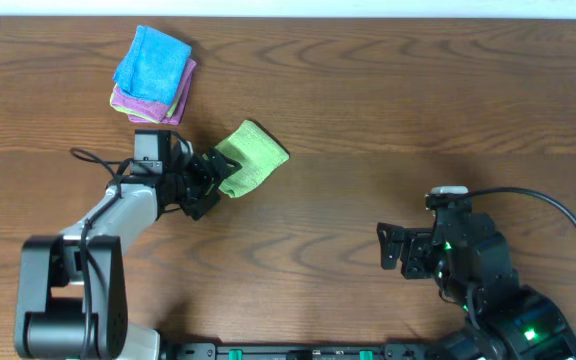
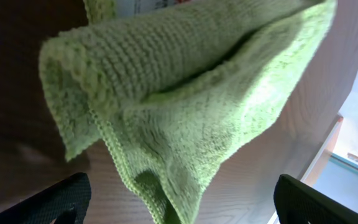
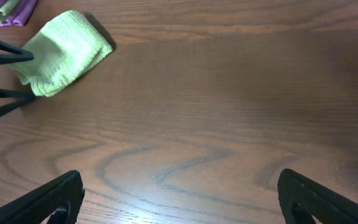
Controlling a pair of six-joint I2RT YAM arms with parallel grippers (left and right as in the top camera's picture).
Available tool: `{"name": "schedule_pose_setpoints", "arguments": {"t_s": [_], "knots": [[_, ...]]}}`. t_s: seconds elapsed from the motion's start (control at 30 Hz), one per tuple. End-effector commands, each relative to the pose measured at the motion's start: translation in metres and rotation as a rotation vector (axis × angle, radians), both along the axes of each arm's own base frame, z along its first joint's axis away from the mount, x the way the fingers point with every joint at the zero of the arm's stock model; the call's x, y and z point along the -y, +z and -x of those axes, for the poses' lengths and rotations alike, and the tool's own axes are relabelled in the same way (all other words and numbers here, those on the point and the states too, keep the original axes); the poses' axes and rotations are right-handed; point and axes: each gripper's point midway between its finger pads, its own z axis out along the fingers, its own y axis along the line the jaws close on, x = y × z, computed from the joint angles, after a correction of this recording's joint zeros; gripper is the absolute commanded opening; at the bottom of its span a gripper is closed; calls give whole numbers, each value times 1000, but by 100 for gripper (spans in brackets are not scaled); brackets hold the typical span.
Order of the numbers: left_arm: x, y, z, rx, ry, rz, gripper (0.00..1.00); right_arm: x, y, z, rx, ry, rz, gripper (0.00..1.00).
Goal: Fold the cloth
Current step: 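Grasp the folded green cloth with the left gripper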
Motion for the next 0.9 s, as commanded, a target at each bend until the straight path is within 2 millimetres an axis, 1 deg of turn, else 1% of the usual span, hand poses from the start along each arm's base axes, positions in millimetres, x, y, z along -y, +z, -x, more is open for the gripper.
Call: {"name": "schedule_pose_setpoints", "arguments": {"t_s": [0.0, 0.23, 0.3, 0.33, 0.37, 0.43, 0.47, 0.5, 0.53, 0.57, 0.6, 0.7, 0.87], "knots": [[2, -8, 1, -28, 16, 2, 95, 4, -2, -1, -3, -28, -2, 99], [6, -26, -4, -59, 47, -15, 96, 4, -2, -1, -3, -28, -2, 99], [9, -32, -6, -65, 49, -8, 97, 4, -2, -1, -2, -28, -2, 99], [10, -36, -7, -68, 50, -6, 100, 4, -2, -1, -3, -28, -2, 99], [12, -40, -7, -72, 49, -6, 87, 4, -2, -1, -2, -28, -2, 99], [13, -47, -8, -78, 50, -3, 72, 4, -2, -1, -2, -28, -2, 99], [14, -50, -9, -75, 48, -3, 63, 4, -2, -1, -3, -28, -2, 99], [16, -52, -11, -69, 42, 8, 45, 4, -2, -1, -2, -28, -2, 99], [17, -53, -12, -62, 40, 13, 30, 4, -2, -1, -3, -28, -3, 99], [17, -53, -14, -53, 38, 16, 16, 4, -2, -1, -3, -28, -2, 99], [17, -52, -16, -45, 39, 16, 6, 4, -2, -1, -3, -28, -2, 99], [19, -45, -26, 20, 26, 26, 6, 4, -2, -1, -2, -28, -2, 99], [29, -18, -50, 130, -1, 93, 6, 4, -2, -1, -2, -28, -2, 99]]}}
